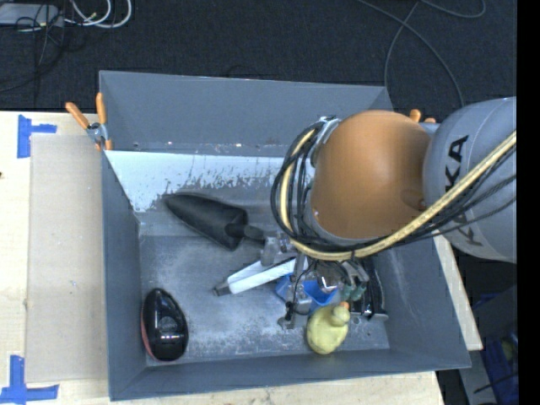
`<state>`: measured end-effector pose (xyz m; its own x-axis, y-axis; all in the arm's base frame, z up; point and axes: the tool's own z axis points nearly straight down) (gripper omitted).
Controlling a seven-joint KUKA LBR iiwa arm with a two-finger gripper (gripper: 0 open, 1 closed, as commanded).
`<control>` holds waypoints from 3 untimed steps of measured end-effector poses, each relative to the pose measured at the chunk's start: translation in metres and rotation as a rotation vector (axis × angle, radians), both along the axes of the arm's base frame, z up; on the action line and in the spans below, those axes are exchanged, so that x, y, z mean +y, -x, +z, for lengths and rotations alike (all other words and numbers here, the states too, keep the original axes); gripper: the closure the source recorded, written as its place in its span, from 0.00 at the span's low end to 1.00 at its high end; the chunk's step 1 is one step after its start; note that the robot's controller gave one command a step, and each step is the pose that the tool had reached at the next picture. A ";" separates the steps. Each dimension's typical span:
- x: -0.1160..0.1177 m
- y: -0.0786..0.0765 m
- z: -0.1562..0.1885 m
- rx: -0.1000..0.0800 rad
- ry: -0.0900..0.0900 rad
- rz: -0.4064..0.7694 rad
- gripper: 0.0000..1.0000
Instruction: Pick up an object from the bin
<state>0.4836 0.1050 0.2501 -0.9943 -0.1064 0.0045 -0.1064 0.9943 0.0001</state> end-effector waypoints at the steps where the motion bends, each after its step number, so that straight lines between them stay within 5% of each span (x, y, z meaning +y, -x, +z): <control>1: 0.012 -0.035 -0.014 -0.004 -0.001 -0.128 0.00; 2: 0.008 -0.023 0.035 0.005 0.003 -0.212 0.00; 3: 0.013 -0.040 0.033 -0.012 -0.003 -0.127 0.00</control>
Offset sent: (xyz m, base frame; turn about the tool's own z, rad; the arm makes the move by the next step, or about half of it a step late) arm -0.0063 -0.0106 0.1411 -0.0647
